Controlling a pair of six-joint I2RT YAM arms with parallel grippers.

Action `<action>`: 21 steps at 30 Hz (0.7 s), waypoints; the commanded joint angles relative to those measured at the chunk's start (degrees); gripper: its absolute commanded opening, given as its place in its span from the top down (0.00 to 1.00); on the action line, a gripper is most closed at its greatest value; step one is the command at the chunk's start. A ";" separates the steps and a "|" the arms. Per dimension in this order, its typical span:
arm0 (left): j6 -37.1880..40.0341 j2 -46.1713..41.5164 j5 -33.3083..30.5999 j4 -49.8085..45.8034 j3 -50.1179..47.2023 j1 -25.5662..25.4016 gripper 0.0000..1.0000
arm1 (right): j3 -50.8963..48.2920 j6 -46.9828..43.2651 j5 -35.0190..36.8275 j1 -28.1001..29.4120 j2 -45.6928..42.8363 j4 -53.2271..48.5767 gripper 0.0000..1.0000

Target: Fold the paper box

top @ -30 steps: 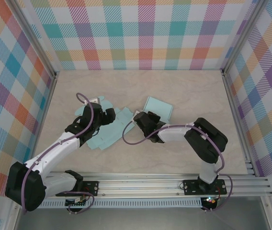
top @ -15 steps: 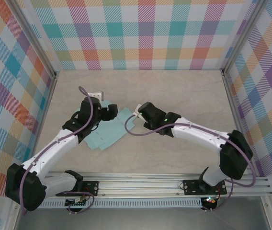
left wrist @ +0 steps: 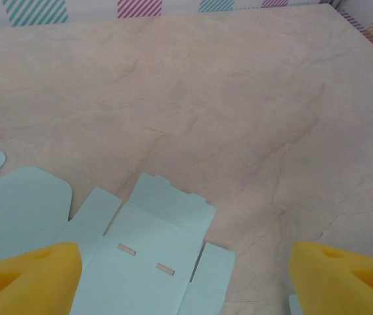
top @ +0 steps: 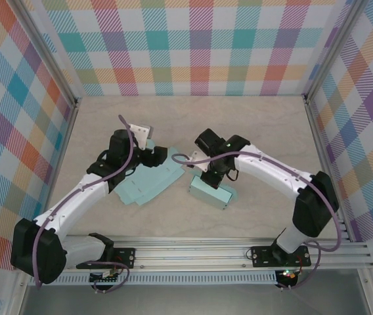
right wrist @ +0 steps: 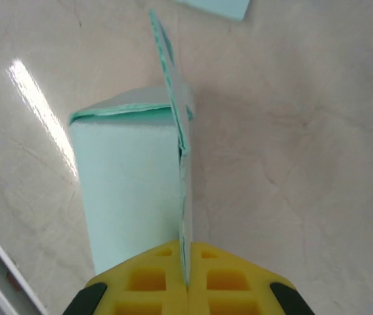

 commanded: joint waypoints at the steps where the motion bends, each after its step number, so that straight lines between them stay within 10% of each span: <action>1: 0.65 0.27 3.18 3.92 -1.31 2.19 0.19 | 2.36 -1.72 -5.29 -0.98 2.99 -3.54 1.00; 10: 1.14 2.21 9.70 8.68 -3.20 3.93 0.24 | 6.24 -3.23 -3.73 -2.04 7.52 -2.35 0.99; 21: 4.98 7.35 16.14 8.13 -0.83 3.93 0.30 | 5.64 -0.74 -3.19 -2.04 3.79 -0.24 0.60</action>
